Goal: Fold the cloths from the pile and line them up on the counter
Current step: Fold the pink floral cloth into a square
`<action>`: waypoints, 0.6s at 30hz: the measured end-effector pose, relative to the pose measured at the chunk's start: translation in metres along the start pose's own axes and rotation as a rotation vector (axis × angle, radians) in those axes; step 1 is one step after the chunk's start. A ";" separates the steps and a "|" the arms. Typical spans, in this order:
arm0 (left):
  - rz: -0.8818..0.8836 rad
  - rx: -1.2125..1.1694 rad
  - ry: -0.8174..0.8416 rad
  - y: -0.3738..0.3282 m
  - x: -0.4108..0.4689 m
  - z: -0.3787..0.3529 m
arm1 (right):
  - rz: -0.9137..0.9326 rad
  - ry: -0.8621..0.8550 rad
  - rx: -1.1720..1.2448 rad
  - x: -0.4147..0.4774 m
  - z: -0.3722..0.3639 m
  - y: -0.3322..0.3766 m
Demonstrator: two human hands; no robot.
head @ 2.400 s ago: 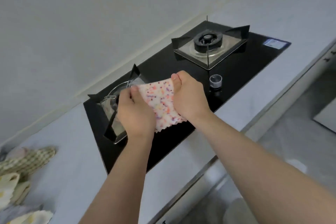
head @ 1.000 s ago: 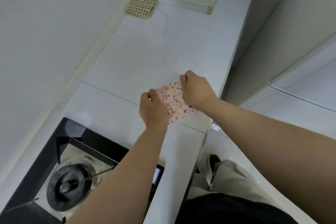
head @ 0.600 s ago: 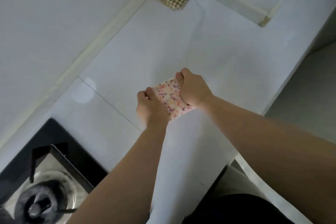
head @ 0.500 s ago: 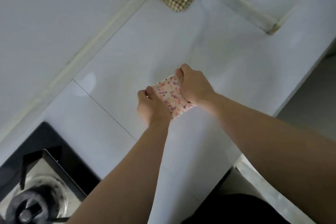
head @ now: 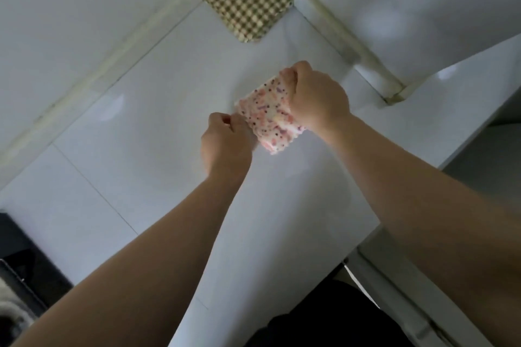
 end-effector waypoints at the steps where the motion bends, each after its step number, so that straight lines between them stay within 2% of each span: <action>1: -0.086 0.069 -0.017 -0.003 -0.003 0.002 | 0.053 -0.097 -0.058 -0.004 0.002 -0.002; 2: -0.224 0.122 -0.039 -0.008 -0.008 0.005 | 0.108 -0.191 -0.120 -0.009 0.006 -0.003; 4: -0.628 0.191 -0.075 -0.019 -0.020 0.003 | 0.202 -0.300 -0.118 -0.021 0.012 -0.006; 6: -0.943 0.300 -0.075 -0.020 -0.031 -0.009 | 0.337 -0.245 0.013 -0.033 0.008 -0.010; 7: -0.990 0.347 -0.053 -0.018 -0.032 -0.016 | 0.398 -0.206 0.060 -0.038 0.004 -0.012; 9: -0.956 0.401 -0.009 -0.020 -0.032 -0.026 | 0.445 -0.140 0.064 -0.045 -0.004 -0.019; 18: -1.043 0.481 0.131 -0.061 0.006 -0.046 | 0.283 -0.172 -0.042 0.001 -0.006 -0.033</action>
Point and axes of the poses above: each hand's wrist, its own x-axis towards the middle knuckle, its own z-axis out of the back of the hand, y = z × x, the point moved 4 cm from there along x, towards the middle knuckle, and after that the axes turned 14 degrees about -y, right-handed, at the moved point
